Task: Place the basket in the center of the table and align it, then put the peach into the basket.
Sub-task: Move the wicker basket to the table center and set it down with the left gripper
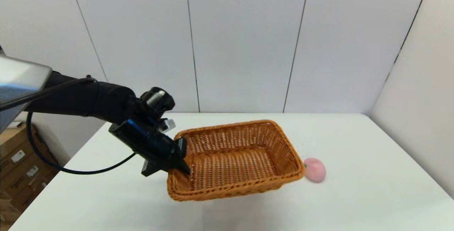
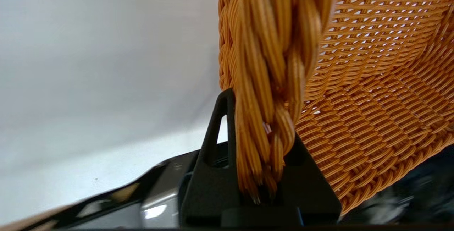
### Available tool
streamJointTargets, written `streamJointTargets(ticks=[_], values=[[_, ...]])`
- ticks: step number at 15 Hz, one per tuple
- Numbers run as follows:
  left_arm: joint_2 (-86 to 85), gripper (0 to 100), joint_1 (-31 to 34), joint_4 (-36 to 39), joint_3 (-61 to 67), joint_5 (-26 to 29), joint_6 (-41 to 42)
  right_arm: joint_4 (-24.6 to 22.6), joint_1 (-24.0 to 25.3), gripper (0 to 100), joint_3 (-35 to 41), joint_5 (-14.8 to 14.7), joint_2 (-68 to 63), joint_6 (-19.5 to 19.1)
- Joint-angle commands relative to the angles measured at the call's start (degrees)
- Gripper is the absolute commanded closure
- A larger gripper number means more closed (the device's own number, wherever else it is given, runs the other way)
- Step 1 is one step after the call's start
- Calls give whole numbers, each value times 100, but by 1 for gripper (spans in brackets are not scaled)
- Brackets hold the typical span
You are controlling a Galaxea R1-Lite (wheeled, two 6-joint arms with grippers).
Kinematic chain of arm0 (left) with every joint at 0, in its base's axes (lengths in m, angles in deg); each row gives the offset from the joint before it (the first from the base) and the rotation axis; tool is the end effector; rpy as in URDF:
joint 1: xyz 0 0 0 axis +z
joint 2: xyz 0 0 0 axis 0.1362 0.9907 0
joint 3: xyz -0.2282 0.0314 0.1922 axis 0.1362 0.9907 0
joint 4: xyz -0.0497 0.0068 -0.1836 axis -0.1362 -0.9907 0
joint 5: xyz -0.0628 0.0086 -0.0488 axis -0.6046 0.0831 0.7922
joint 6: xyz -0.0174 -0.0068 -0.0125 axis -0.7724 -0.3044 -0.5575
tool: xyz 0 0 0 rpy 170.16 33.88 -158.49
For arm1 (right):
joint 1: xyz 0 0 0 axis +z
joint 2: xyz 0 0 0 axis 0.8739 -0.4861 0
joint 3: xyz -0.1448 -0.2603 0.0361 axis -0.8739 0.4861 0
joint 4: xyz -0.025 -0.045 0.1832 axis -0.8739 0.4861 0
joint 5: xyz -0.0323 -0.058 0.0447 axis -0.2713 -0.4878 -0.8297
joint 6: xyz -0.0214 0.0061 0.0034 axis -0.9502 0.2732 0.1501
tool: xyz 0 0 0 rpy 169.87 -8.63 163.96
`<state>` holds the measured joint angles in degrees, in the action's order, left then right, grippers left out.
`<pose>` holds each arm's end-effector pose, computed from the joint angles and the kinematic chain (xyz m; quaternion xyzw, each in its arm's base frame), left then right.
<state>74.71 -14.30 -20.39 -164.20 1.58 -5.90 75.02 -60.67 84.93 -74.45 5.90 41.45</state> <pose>0.3081 -0.1358 0.1250 -0.2265 0.6644 -0.1409 0.6982 -0.0284 -0.0002 0.0764 -0.0143 0.0695 0.0027 0.9975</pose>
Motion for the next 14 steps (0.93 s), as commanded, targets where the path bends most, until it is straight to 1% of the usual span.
streamJointTargets(ticks=[1,2,7,10,11,14], values=[[304,100,-204,-244,-90,-70,650,5,2,0,1,5,-4,-5],[445,100,-204,-279,-169,-185,659,5,2,0,1,5,-13,-5],[770,100,-187,-262,-248,-237,606,5,2,0,1,5,-22,-5],[867,100,-196,-235,-257,-457,492,5,2,0,1,5,-75,-14],[876,0,-196,-209,-257,-483,475,5,2,0,1,5,-75,-5],[788,0,-160,-174,-266,-510,501,5,2,0,1,5,-75,-14]])
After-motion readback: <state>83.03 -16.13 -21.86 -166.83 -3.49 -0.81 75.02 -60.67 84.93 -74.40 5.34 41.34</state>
